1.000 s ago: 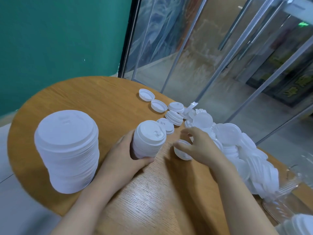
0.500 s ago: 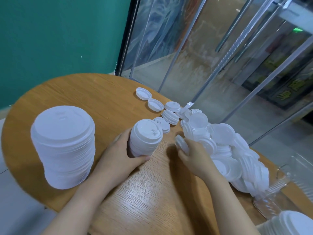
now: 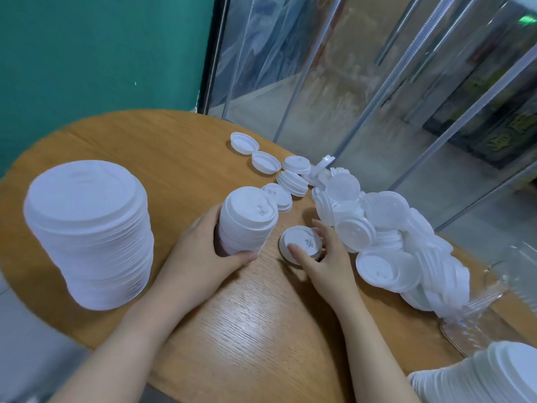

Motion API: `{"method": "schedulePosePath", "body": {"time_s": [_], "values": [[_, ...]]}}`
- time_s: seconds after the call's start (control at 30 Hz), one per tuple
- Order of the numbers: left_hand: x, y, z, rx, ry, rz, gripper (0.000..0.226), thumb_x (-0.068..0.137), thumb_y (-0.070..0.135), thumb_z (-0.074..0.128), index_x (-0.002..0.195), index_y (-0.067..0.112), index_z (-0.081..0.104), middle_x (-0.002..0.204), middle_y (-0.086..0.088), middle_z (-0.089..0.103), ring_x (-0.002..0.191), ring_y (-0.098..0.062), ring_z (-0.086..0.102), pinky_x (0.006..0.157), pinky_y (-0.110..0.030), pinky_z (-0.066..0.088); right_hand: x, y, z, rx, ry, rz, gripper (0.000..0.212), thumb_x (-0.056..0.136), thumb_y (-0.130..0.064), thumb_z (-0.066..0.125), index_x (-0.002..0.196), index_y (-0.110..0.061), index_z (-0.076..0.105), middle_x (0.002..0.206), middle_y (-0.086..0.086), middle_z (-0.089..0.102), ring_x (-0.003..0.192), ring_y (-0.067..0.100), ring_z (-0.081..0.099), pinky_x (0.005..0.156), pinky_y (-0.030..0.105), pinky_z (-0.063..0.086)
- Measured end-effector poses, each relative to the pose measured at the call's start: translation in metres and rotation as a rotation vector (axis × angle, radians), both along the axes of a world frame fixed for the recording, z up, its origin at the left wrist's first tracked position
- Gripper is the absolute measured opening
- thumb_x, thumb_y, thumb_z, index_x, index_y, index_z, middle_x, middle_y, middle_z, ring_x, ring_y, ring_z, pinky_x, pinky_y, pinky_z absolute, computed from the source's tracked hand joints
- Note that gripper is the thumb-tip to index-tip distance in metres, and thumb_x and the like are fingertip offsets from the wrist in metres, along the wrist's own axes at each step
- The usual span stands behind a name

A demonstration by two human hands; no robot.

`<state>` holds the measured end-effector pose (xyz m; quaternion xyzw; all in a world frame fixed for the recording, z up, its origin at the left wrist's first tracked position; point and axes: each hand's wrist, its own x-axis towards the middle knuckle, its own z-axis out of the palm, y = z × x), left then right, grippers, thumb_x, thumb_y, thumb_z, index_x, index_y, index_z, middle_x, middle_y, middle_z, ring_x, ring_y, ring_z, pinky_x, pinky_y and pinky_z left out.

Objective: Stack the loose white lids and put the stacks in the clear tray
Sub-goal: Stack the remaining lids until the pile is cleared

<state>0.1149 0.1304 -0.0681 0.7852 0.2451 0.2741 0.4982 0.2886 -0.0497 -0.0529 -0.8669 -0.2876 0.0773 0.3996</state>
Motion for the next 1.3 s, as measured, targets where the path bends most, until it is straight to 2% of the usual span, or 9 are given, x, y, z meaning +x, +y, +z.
{"method": "schedulePosePath", "body": {"time_s": [0.13, 0.27, 0.4, 0.67, 0.77, 0.87, 1.07, 1.23, 1.3], "values": [[0.001, -0.002, 0.002, 0.004, 0.012, 0.014, 0.086, 0.066, 0.045, 0.092, 0.141, 0.042, 0.05, 0.132, 0.023, 0.058, 0.122, 0.001, 0.052, 0.097, -0.023, 0.04, -0.003, 0.0, 0.0, -0.078, -0.023, 0.066, 0.087, 0.075, -0.042, 0.091, 0.148, -0.026, 0.047, 0.135, -0.018, 0.052, 0.114, -0.011, 0.049, 0.088, -0.001, 0.034], [0.001, -0.003, 0.002, 0.013, 0.019, 0.012, 0.084, 0.067, 0.043, 0.093, 0.139, 0.043, 0.05, 0.131, 0.024, 0.058, 0.12, 0.001, 0.053, 0.095, -0.02, 0.039, -0.007, 0.0, 0.007, 0.094, 0.021, -0.001, 0.074, 0.073, -0.045, 0.092, 0.136, -0.032, 0.055, 0.127, -0.019, 0.062, 0.111, -0.01, 0.058, 0.091, 0.012, 0.047], [0.002, -0.005, 0.001, 0.004, 0.005, 0.024, 0.082, 0.066, 0.041, 0.093, 0.136, 0.045, 0.05, 0.128, 0.026, 0.058, 0.118, 0.004, 0.052, 0.091, -0.015, 0.038, -0.012, 0.01, 0.046, 0.286, 0.017, 0.007, 0.056, 0.074, -0.045, 0.091, 0.12, -0.029, 0.061, 0.114, -0.013, 0.07, 0.101, 0.0, 0.066, 0.081, 0.018, 0.05], [0.001, -0.006, 0.004, -0.025, 0.016, 0.018, 0.084, 0.068, 0.042, 0.093, 0.139, 0.049, 0.048, 0.126, 0.026, 0.061, 0.116, 0.003, 0.057, 0.097, -0.031, 0.049, -0.037, 0.052, 0.09, 0.171, -0.072, 0.314, 0.056, 0.072, -0.058, 0.084, 0.12, -0.035, 0.065, 0.114, -0.019, 0.069, 0.111, 0.004, 0.065, 0.088, 0.021, 0.053], [0.001, -0.006, 0.005, -0.023, 0.02, 0.022, 0.083, 0.067, 0.042, 0.093, 0.136, 0.049, 0.049, 0.123, 0.026, 0.062, 0.113, 0.001, 0.059, 0.098, -0.035, 0.052, -0.04, 0.062, 0.088, 0.118, -0.076, 0.359, 0.043, 0.076, -0.052, 0.087, 0.112, -0.042, 0.065, 0.108, -0.023, 0.068, 0.111, 0.001, 0.063, 0.091, 0.021, 0.052], [0.001, -0.005, 0.006, -0.026, 0.021, 0.015, 0.078, 0.067, 0.042, 0.092, 0.132, 0.051, 0.05, 0.119, 0.026, 0.062, 0.11, 0.002, 0.059, 0.095, -0.035, 0.053, -0.042, 0.064, 0.084, 0.058, -0.105, 0.378, 0.05, 0.076, -0.054, 0.084, 0.119, -0.036, 0.065, 0.111, -0.023, 0.068, 0.113, -0.001, 0.061, 0.095, 0.023, 0.051], [0.0, -0.007, 0.007, -0.039, 0.014, 0.003, 0.078, 0.069, 0.039, 0.091, 0.134, 0.053, 0.049, 0.12, 0.03, 0.059, 0.112, 0.006, 0.055, 0.094, -0.027, 0.05, -0.042, 0.064, 0.079, -0.005, -0.096, 0.379, 0.041, 0.078, -0.052, 0.084, 0.108, -0.054, 0.055, 0.111, -0.041, 0.06, 0.114, -0.01, 0.057, 0.092, 0.01, 0.046], [0.0, -0.006, 0.009, -0.044, 0.014, 0.002, 0.078, 0.069, 0.041, 0.09, 0.135, 0.051, 0.049, 0.122, 0.028, 0.06, 0.113, 0.005, 0.056, 0.094, -0.027, 0.05, -0.044, 0.058, 0.07, 0.004, -0.086, 0.374, 0.081, 0.07, -0.07, 0.078, 0.14, -0.034, 0.056, 0.125, -0.032, 0.057, 0.121, -0.009, 0.054, 0.096, 0.013, 0.047], [-0.001, -0.007, 0.008, -0.032, 0.002, 0.005, 0.078, 0.068, 0.041, 0.09, 0.134, 0.051, 0.05, 0.121, 0.029, 0.06, 0.112, 0.007, 0.056, 0.091, -0.023, 0.048, -0.041, 0.058, 0.073, 0.07, -0.024, 0.359, 0.073, 0.074, -0.072, 0.076, 0.135, -0.036, 0.058, 0.124, -0.029, 0.061, 0.119, -0.009, 0.056, 0.094, 0.012, 0.048]]}}
